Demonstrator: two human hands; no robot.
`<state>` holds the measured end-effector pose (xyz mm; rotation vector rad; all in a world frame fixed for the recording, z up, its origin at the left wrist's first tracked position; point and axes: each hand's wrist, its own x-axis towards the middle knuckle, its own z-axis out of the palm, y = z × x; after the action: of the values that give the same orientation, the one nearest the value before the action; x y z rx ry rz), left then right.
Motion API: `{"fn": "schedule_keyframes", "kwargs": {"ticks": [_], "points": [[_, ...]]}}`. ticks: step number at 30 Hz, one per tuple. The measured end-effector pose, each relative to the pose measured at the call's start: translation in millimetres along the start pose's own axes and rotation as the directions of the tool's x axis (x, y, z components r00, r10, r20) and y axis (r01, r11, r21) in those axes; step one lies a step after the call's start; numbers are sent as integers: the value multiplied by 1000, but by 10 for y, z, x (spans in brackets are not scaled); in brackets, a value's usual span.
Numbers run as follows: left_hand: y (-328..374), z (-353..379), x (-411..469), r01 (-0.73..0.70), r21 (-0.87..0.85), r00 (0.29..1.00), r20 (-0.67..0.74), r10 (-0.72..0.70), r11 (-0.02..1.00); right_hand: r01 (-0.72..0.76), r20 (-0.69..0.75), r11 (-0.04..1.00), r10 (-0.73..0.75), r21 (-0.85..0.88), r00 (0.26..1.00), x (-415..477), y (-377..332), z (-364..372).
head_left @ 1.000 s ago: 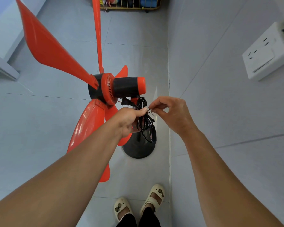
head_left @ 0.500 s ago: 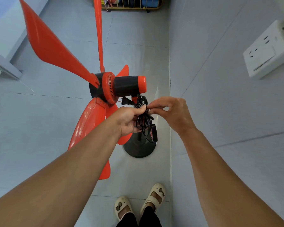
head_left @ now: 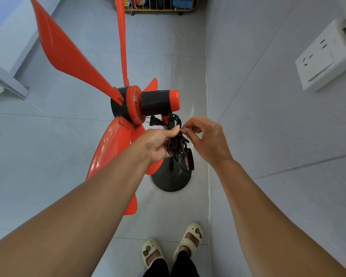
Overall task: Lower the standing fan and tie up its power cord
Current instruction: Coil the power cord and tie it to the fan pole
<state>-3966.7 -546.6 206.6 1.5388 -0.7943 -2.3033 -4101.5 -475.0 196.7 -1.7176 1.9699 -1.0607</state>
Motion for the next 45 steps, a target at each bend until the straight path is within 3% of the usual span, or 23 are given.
{"fn": "schedule_keyframes", "kwargs": {"ticks": [5, 8, 10, 13, 15, 17, 19, 21, 22, 24, 26, 29, 32, 40, 43, 45], "points": [[-12, 11, 4, -9, -18, 1000, 4, 9, 1000, -70, 67, 998, 69, 9, 995, 8, -51, 4], [-21, -2, 0, -21, -2, 1000, 23, 21, 1000, -258, 165, 959, 238, 114, 957, 36, -90, 0], [-41, -2, -5, -50, 48, 999, 16, 49, 998, -427, 250, 884, 377, 190, 892, 66, -125, -1], [-88, 9, -16, -114, 132, 991, -49, 122, 985, -658, 363, 733, 573, 175, 735, 136, -178, -1], [-139, 18, -4, -169, 168, 977, -100, 187, 971, -839, 469, 518, 706, 168, 530, 208, -212, 4], [-174, 27, 10, -222, 197, 958, -139, 251, 955, -937, 576, 321, 744, 137, 339, 272, -232, 2], [-186, 35, 18, -242, 195, 951, -147, 272, 951, -958, 623, 263, 732, 114, 275, 307, -213, -6], [-175, 27, 17, -227, 163, 954, -162, 253, 960, -952, 616, 283, 731, 116, 293, 286, -197, -35], [-166, 18, 17, -214, 140, 957, -170, 236, 967, -935, 578, 329, 740, 135, 344, 254, -186, -55], [-150, 5, 13, -195, 110, 961, -176, 212, 975, -843, 394, 493, 746, 215, 537, 176, -134, -90], [-142, 9, 3, -189, 101, 964, -170, 205, 977, -670, 185, 697, 645, 256, 741, 108, -78, -112], [-120, 33, 0, -172, 89, 971, -149, 184, 981, -418, 137, 898, 401, 135, 906, 35, -59, -98], [-93, 37, -11, -157, 90, 976, -139, 168, 984, -283, 87, 958, 278, 49, 957, 10, -20, -57], [-124, -6, 12, -158, 99, 977, -126, 170, 982, -201, 50, 973, 208, -115, 977, 14, 17, 24], [-156, -7, 46, -179, 110, 974, -123, 192, 978, -225, 120, 962, 244, -157, 962, 23, -21, 53], [-190, -9, 75, -202, 128, 965, -145, 220, 971, -352, 203, 926, 373, -134, 905, 68, -69, 83]]}}
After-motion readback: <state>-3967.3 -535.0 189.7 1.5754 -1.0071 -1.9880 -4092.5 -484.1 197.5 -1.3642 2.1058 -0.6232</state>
